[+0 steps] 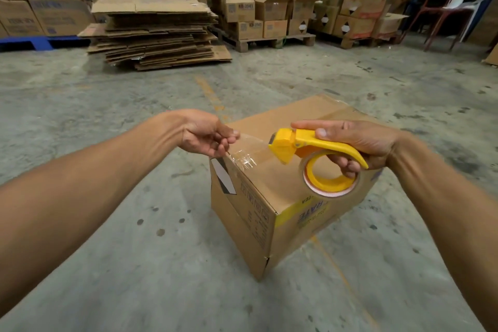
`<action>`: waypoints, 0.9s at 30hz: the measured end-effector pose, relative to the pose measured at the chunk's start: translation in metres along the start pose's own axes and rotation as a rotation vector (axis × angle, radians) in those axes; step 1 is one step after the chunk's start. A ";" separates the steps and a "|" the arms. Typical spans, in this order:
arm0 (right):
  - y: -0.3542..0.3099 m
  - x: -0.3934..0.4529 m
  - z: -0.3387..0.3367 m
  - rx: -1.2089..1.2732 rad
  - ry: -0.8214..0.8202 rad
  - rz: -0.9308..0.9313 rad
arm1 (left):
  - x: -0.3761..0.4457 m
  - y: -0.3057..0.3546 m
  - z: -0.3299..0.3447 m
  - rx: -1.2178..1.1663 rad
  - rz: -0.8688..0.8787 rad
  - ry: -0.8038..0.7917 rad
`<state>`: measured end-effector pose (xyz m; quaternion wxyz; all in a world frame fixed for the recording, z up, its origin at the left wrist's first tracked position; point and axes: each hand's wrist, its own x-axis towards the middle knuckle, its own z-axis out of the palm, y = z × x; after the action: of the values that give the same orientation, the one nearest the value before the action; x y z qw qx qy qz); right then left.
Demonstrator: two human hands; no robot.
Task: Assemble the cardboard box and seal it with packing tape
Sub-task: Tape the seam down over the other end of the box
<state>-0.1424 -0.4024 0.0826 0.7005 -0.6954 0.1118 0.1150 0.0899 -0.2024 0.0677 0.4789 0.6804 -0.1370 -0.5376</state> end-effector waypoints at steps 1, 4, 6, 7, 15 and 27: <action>0.002 -0.004 -0.001 -0.011 0.006 0.005 | 0.002 0.004 -0.009 0.032 0.001 0.021; 0.004 -0.012 -0.001 -0.029 0.049 0.024 | 0.012 0.009 -0.025 0.121 -0.032 0.006; 0.002 -0.017 0.000 -0.029 0.066 0.036 | 0.019 0.013 -0.033 0.151 -0.042 -0.014; 0.002 -0.020 0.000 -0.032 0.060 0.047 | 0.023 0.014 -0.037 0.160 -0.045 -0.007; 0.000 -0.005 0.029 -0.134 0.163 0.115 | 0.057 0.019 -0.033 0.423 -0.029 0.170; -0.020 0.064 0.085 -0.070 0.341 -0.007 | 0.097 0.032 -0.073 0.561 0.030 0.315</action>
<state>-0.0755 -0.3175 0.0822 0.6472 -0.7292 0.2223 -0.0032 0.2005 -0.2499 0.0327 0.2959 0.8585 -0.2142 -0.3599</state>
